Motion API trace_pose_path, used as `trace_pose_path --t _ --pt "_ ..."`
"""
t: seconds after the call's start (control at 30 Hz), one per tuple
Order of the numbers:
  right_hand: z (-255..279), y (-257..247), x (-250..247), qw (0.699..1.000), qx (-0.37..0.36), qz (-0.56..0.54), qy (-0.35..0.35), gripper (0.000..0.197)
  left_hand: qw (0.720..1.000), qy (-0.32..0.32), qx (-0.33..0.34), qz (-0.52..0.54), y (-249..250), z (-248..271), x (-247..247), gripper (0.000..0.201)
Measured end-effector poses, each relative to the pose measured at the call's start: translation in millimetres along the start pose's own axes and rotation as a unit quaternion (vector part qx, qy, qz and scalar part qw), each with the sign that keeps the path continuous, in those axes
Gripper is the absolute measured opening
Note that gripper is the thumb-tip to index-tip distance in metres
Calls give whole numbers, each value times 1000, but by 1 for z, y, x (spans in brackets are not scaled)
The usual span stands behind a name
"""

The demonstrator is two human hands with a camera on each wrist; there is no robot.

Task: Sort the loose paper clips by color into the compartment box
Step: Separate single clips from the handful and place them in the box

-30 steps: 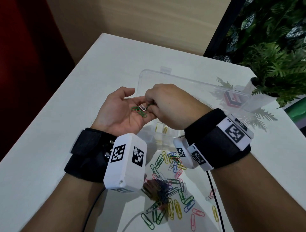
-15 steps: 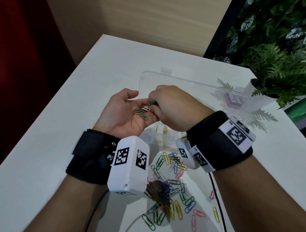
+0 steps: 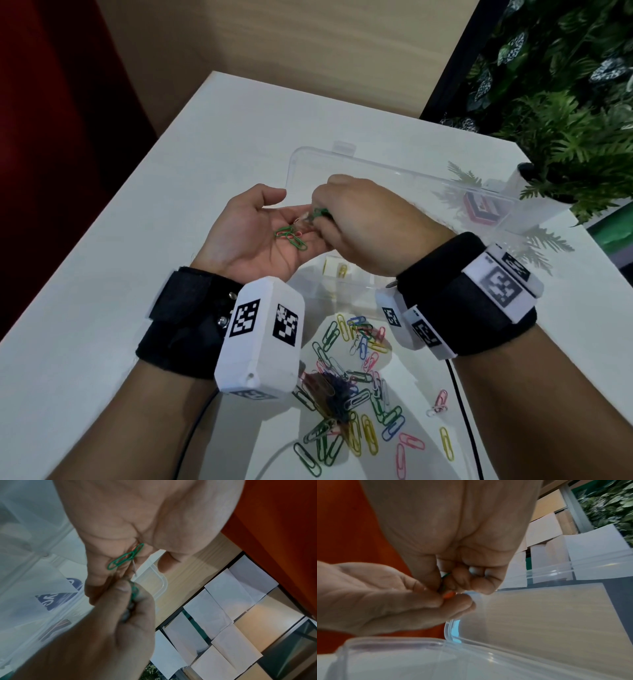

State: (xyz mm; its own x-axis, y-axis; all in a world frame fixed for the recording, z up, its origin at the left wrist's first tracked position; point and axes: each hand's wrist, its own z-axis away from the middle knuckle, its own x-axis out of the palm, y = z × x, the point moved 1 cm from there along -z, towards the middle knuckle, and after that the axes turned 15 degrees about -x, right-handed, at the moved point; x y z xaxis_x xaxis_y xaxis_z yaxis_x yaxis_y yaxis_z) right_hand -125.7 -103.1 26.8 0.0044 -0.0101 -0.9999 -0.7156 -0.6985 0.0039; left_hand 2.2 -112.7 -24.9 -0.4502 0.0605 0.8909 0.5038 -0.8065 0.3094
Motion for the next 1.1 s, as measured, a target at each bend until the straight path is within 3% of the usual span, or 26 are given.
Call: trace_pose_path --t 0.13,0.27,0.43,0.6,0.73,0.87,0.93,1.1 --pt "2 7 -2 991 34 -81 105 15 999 29 22 14 5 2 -3 49" --pt "6 12 1 962 93 -190 169 12 997 61 51 17 15 10 -5 50" --pt "3 14 15 962 142 -192 131 15 988 72 125 62 34 24 -16 48" --pt "-6 1 31 971 131 -193 54 16 976 38 185 111 38 30 -19 47" --pt "-6 3 28 970 148 -183 62 19 978 35 173 111 28 21 -12 47" --pt "1 3 13 952 149 -186 192 10 984 39 144 96 16 11 -4 47" --pt "1 -4 5 944 116 -212 225 5 985 40 137 92 13 9 -2 48" --pt "-8 -17 1 968 91 -191 131 15 993 52 99 47 5 8 6 55"
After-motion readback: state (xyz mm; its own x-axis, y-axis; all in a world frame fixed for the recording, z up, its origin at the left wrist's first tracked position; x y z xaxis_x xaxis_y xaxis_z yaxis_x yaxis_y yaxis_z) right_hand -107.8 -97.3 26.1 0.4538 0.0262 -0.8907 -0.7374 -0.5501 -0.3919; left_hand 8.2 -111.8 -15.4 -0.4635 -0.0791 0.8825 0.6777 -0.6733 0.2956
